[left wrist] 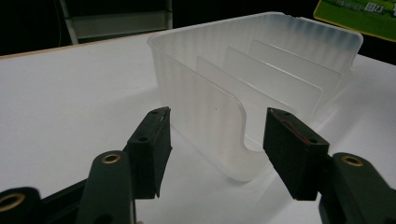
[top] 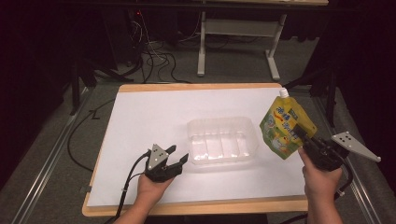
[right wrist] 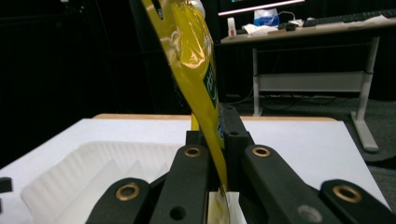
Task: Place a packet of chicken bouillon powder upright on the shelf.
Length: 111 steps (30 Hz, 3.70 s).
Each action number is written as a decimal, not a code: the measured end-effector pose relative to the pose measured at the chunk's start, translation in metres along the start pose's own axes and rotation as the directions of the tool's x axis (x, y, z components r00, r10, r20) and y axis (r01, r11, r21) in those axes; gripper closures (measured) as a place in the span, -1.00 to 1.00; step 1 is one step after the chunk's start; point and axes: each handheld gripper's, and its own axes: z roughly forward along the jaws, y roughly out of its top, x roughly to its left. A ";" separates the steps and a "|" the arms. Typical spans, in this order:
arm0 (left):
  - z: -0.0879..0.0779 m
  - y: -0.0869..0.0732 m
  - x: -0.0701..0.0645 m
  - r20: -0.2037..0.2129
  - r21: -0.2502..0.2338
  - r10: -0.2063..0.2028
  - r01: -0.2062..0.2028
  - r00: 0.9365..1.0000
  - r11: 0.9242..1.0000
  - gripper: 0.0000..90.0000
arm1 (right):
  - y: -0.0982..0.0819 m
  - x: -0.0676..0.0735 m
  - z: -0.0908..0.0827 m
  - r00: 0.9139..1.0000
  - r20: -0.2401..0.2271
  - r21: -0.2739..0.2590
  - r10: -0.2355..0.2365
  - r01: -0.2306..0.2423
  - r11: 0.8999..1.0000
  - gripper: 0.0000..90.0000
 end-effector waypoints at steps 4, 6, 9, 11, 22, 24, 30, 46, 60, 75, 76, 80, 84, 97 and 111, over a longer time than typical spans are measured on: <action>0.003 0.001 0.000 0.001 0.000 -0.006 0.006 1.000 1.000 -0.06 | 0.005 0.004 0.000 1.000 -0.004 -0.012 -0.002 0.002 1.000 1.00; 0.004 0.001 0.000 0.001 0.000 -0.002 0.002 1.000 1.000 -0.06 | 0.009 0.007 0.001 1.000 -0.011 -0.021 -0.002 0.002 1.000 1.00; 0.004 0.002 -0.001 -0.003 -0.003 0.000 0.000 1.000 1.000 -0.06 | 0.016 0.013 0.003 1.000 -0.021 -0.032 -0.003 0.003 0.999 1.00; 0.005 0.003 -0.001 -0.004 -0.003 -0.003 0.003 1.000 1.000 -0.06 | 0.018 0.014 0.004 1.000 -0.026 -0.033 -0.002 0.001 0.999 1.00; 0.021 0.004 -0.008 -0.016 0.010 0.022 -0.022 1.000 1.000 -0.17 | 0.031 0.039 0.022 0.998 -0.068 -0.052 -0.010 0.007 0.999 1.00; 0.024 0.004 -0.009 -0.021 0.012 0.025 -0.025 0.999 1.000 -0.21 | 0.031 0.043 0.027 0.997 -0.075 -0.050 -0.007 0.003 0.999 1.00; 0.037 0.005 -0.011 -0.034 0.041 0.035 -0.034 0.999 0.999 -0.35 | 0.022 0.056 0.047 0.996 -0.086 -0.028 -0.001 -0.001 1.000 1.00; 0.051 0.001 -0.015 -0.060 0.075 0.048 -0.044 0.997 0.996 -0.02 | -0.004 0.056 0.071 0.999 -0.045 0.017 0.012 -0.011 1.000 1.00; 0.056 -0.004 -0.017 -0.079 0.109 0.074 -0.066 0.994 0.992 0.19 | -0.012 0.053 0.080 1.000 -0.021 0.025 0.020 -0.020 0.999 1.00; 0.055 -0.003 -0.019 -0.089 0.109 0.079 -0.069 0.993 0.992 0.25 | -0.022 0.051 0.088 0.999 -0.016 0.042 0.033 -0.033 0.999 1.00; 0.054 -0.004 -0.019 -0.089 0.109 0.079 -0.070 0.993 0.992 0.26 | -0.023 0.051 0.088 0.999 -0.012 0.044 0.035 -0.034 0.998 1.00; 0.054 -0.004 -0.019 -0.091 0.107 0.079 -0.069 0.993 0.992 0.27 | -0.027 0.049 0.089 0.999 -0.014 0.040 0.034 -0.033 0.999 1.00; 0.053 -0.004 -0.020 -0.096 0.108 0.078 -0.068 0.992 0.992 0.28 | -0.028 0.048 0.088 0.999 -0.016 0.036 0.039 -0.038 0.999 1.00; 0.053 -0.003 -0.020 -0.096 0.111 0.074 -0.063 0.993 0.992 0.29 | -0.032 0.050 0.087 1.000 -0.012 0.040 0.000 0.001 0.999 1.00; 0.053 -0.002 -0.021 -0.100 0.118 0.074 -0.062 0.992 0.991 0.32 | -0.039 0.052 0.077 0.998 0.004 0.086 -0.064 0.063 0.994 1.00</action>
